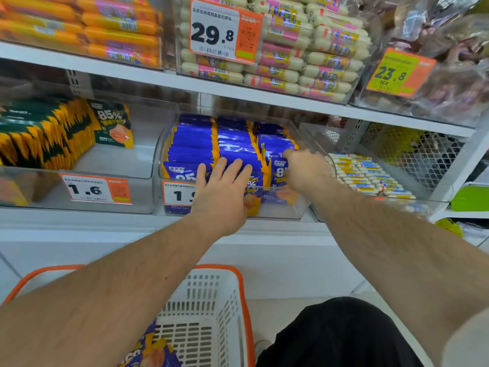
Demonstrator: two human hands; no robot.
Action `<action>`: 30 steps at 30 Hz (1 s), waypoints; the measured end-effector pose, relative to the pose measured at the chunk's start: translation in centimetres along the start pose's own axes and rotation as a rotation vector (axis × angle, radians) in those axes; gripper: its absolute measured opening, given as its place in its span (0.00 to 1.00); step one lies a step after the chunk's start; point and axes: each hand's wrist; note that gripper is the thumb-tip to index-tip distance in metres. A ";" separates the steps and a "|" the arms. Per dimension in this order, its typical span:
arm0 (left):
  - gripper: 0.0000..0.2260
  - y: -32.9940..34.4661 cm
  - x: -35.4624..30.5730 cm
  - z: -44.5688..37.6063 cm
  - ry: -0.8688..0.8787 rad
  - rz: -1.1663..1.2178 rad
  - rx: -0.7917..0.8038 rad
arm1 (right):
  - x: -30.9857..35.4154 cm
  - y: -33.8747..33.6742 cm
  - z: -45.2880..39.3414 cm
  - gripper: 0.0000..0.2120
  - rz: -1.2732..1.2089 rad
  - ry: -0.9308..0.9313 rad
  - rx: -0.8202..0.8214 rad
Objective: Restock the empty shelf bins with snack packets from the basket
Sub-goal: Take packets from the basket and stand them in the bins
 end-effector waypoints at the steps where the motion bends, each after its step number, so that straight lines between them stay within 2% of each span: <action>1: 0.29 -0.1 0.0 -0.1 0.005 0.003 0.005 | 0.0 0.2 -0.1 0.14 -0.007 0.007 -0.003; 5: 0.29 -0.3 0.2 -0.2 0.012 0.023 0.044 | 0.1 -0.2 -0.1 0.20 -0.094 0.044 -0.029; 7: 0.30 -0.7 0.2 -0.4 0.013 0.049 0.078 | 0.5 -0.7 0.5 0.23 -0.170 0.078 -0.110; 10: 0.30 -1.4 0.5 0.0 0.041 0.123 0.078 | 2.3 -1.4 1.8 0.18 -0.310 0.051 -0.399; 12: 0.29 -1.5 1.6 1.2 0.120 0.207 -0.017 | 4.8 -1.6 2.8 0.13 -0.407 -0.020 -0.561; 14: 0.25 -1.4 3.4 2.8 0.219 0.278 -0.127 | 8.0 -1.7 3.8 0.10 -0.532 -0.091 -0.663; 16: 0.22 -1.3 5.9 4.3 0.214 0.304 -0.104 | 11.8 -1.4 4.8 0.07 -0.637 -0.142 -0.690; 18: 0.20 -1.1 8.7 6.0 0.114 0.291 0.011 | 15.7 -0.6 5.6 0.05 -0.751 -0.153 -0.586; 21: 0.20 -0.2 13.6 8.8 -0.059 0.202 0.190 | 21.0 2.1 6.2 0.05 -0.875 -0.154 -0.293; 25: 0.20 0.8 19.6 12.4 -0.241 0.118 0.463 | 26.8 7.6 7.0 0.11 -0.857 -0.196 0.146; 30: 0.17 3.1 25.0 15.8 -0.358 0.083 0.702 | 31.7 14.5 9.4 0.15 -0.812 -0.181 0.543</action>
Point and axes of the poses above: each hand's wrist, its own z-axis away from the middle knuckle, its own y-axis out of the palm, x = y × z, and after that the axes turned 8 degrees about -y, right-handed
